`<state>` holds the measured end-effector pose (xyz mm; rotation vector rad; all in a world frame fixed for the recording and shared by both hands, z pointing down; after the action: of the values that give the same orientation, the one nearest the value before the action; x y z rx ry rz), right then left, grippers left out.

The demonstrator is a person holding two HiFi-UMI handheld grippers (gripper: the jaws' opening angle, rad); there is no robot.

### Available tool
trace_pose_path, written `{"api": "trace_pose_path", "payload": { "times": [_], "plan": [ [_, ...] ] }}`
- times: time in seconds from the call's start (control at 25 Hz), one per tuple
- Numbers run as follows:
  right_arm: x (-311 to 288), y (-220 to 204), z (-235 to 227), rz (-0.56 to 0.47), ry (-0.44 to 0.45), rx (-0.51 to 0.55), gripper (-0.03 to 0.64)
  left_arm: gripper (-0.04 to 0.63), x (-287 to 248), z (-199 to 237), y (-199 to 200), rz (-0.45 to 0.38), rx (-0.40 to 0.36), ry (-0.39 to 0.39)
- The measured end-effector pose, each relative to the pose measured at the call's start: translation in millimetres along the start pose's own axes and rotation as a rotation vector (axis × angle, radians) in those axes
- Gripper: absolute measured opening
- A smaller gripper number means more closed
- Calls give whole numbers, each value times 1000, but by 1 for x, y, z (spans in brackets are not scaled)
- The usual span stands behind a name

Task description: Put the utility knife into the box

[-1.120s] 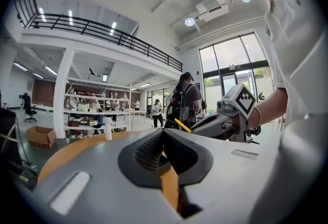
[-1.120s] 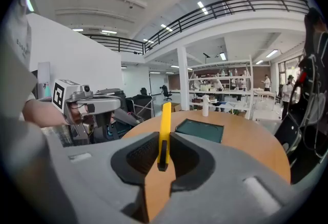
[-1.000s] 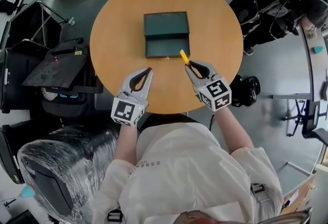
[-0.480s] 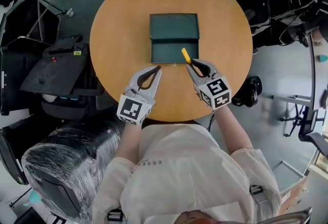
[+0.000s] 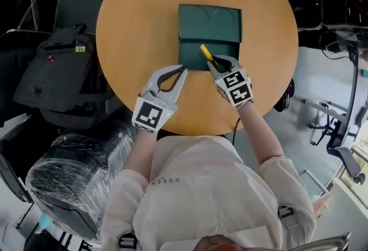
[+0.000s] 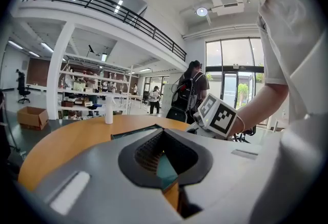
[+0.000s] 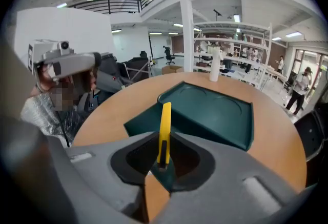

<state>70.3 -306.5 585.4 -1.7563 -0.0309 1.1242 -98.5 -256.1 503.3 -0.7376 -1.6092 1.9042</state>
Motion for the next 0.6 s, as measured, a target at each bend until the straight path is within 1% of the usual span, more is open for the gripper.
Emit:
{"api": "trace_pose_path", "payload": {
  "times": [0.16, 0.28, 0.44, 0.52, 0.6],
  "plan": [
    [-31, -16, -9, 121, 24, 30, 55, 9, -5, 16, -12, 11, 38, 10],
    [-47, -25, -18, 193, 40, 43, 55, 9, -6, 17, -21, 28, 53, 6],
    [-60, -32, -22, 275, 51, 48, 55, 9, -9, 15, -28, 47, 62, 3],
    [-66, -36, -20, 315, 51, 70, 55, 9, -12, 16, -29, 47, 68, 0],
    [-70, -38, -18, 326, 41, 91, 55, 9, -14, 16, -30, 43, 75, 2]
  ]
}}
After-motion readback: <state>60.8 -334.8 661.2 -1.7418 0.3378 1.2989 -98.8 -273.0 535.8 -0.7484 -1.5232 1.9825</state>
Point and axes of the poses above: the fingertips, and each gripper's own axes: x backward along the fingers, z to its left, y out of its top, the point moved 7 cm from there along x, backward along the fingers, and after that the axes turned 8 degrees about -z, right-handed, at the moved point
